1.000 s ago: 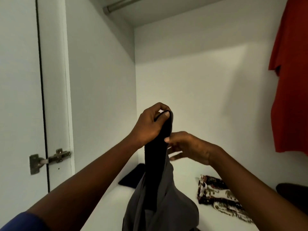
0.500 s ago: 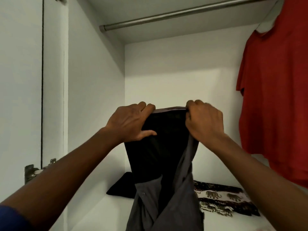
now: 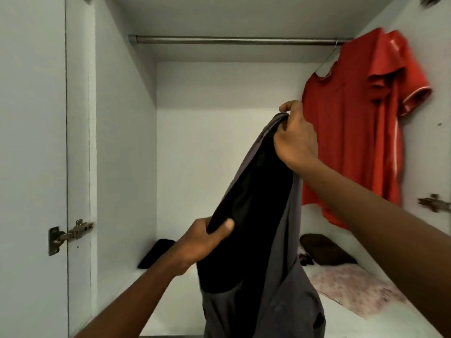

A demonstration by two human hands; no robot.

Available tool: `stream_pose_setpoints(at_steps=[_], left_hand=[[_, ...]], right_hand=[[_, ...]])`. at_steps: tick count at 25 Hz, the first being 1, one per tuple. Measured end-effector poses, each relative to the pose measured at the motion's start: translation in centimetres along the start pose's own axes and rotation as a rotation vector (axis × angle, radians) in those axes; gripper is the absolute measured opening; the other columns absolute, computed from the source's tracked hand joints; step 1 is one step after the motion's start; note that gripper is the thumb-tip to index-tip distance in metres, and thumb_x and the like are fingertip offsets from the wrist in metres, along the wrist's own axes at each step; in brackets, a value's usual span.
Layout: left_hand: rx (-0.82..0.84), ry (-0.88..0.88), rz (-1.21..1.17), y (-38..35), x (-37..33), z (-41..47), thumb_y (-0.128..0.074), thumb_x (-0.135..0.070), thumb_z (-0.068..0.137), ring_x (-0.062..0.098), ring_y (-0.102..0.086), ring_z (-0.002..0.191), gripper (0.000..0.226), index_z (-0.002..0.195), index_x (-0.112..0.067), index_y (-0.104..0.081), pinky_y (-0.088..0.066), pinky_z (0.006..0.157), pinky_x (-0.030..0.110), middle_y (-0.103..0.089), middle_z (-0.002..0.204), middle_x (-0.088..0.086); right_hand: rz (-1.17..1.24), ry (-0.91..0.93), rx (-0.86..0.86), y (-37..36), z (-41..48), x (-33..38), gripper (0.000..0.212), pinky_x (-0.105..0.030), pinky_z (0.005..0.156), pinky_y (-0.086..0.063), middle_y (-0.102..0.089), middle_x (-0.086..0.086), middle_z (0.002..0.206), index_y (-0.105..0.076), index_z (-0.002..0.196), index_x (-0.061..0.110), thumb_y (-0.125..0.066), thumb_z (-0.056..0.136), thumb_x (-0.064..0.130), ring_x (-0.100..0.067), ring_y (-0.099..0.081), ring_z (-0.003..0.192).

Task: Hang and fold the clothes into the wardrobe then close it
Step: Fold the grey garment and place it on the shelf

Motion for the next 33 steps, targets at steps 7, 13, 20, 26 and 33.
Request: stream_pose_setpoints(at_steps=[7, 13, 20, 26, 33], left_hand=[[-0.454, 0.047, 0.509, 9.3, -1.5, -3.1, -0.068, -0.053, 0.091, 0.027, -0.073, 0.084, 0.037, 0.082, -0.018, -0.073, -0.054, 0.07, 0.033, -0.074, 0.08, 0.004], [-0.85, 0.087, 0.048, 10.3, -3.7, -8.1, -0.043, -0.048, 0.104, 0.039, -0.065, 0.091, 0.048, 0.085, -0.009, -0.064, -0.053, 0.084, 0.047, -0.067, 0.088, 0.014], [-0.784, -0.179, 0.382, 4.3, -12.3, -9.6, -0.05, -0.045, 0.102, 0.026, -0.064, 0.072, 0.043, 0.07, -0.018, -0.06, -0.05, 0.07, 0.038, -0.066, 0.071, 0.003], [-0.887, -0.279, 0.694, 0.5, -15.7, -10.6, -0.047, -0.051, 0.102, 0.029, -0.064, 0.069, 0.041, 0.081, -0.021, -0.065, -0.054, 0.069, 0.042, -0.066, 0.069, 0.002], [-1.057, -0.121, 0.774, 7.5, -10.4, -10.1, -0.037, -0.053, 0.104, 0.04, -0.064, 0.076, 0.052, 0.089, -0.013, -0.067, -0.051, 0.072, 0.045, -0.067, 0.078, 0.017]], right_hand=[[-0.489, 0.231, -0.058, 7.7, -0.2, -0.2, 0.025, -0.039, 0.064, -0.034, -0.066, -0.015, 0.098, -0.049, 0.115, 0.014, -0.047, 0.103, 0.035, -0.04, -0.062, 0.082], [-0.861, 0.985, 0.161, 8.9, -3.1, 1.4, 0.033, -0.029, 0.039, -0.035, -0.055, -0.015, 0.094, -0.05, 0.124, 0.009, -0.06, 0.097, 0.026, -0.03, -0.052, 0.046], [0.112, -0.668, 0.356, 10.2, -5.4, -13.7, 0.045, -0.045, 0.063, -0.061, -0.064, -0.024, 0.112, -0.057, 0.123, 0.001, -0.045, 0.105, 0.041, -0.046, -0.067, 0.09], [0.774, -0.917, 0.06, 8.0, -9.3, -15.7, 0.041, -0.059, 0.1, -0.049, -0.064, -0.014, 0.123, -0.058, 0.128, 0.016, -0.043, 0.1, 0.042, -0.039, -0.06, 0.115], [-0.188, 0.237, 0.035, 6.7, -7.2, -13.7, 0.055, -0.043, 0.088, -0.038, -0.056, -0.019, 0.107, -0.06, 0.115, 0.004, -0.039, 0.074, 0.035, -0.037, -0.048, 0.104]])
Point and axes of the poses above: each hand's wrist, its own z-axis towards the middle knuckle, its own y-axis out of the back of the hand, x = y × z, the point moved 8 cm from there along z, towards the middle knuckle
